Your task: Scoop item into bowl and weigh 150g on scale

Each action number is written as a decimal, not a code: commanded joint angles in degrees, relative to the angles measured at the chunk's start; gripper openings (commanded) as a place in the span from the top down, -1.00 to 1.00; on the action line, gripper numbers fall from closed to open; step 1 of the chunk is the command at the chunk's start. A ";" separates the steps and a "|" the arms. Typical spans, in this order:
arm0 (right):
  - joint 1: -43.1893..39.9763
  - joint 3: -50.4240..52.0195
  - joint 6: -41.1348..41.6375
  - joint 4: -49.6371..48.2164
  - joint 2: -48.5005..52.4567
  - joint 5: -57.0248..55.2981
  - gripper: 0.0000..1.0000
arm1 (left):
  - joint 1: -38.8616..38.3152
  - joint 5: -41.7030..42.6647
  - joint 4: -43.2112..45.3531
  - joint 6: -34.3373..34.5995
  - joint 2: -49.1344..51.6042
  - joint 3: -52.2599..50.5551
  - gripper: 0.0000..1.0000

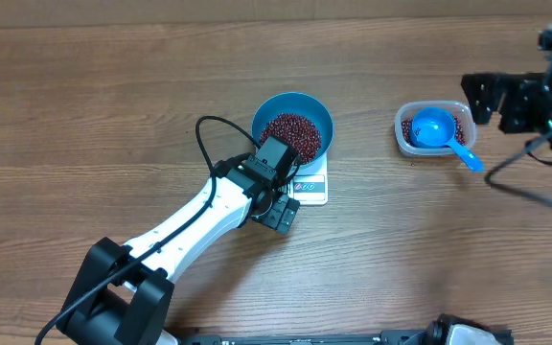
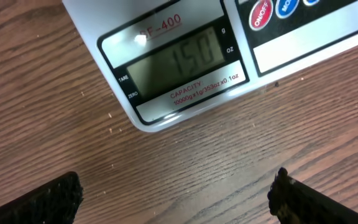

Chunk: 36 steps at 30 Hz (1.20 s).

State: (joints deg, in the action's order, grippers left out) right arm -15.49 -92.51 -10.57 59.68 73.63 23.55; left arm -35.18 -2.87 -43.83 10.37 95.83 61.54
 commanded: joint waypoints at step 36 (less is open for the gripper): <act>7.87 81.96 3.37 -75.73 -14.03 3.58 -1.00 | -0.11 -2.03 -1.16 -0.09 -0.48 0.39 -0.99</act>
State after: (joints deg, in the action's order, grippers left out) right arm -7.84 -14.81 -7.60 -11.00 61.98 26.76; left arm -35.18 -4.19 -44.97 10.37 95.83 61.54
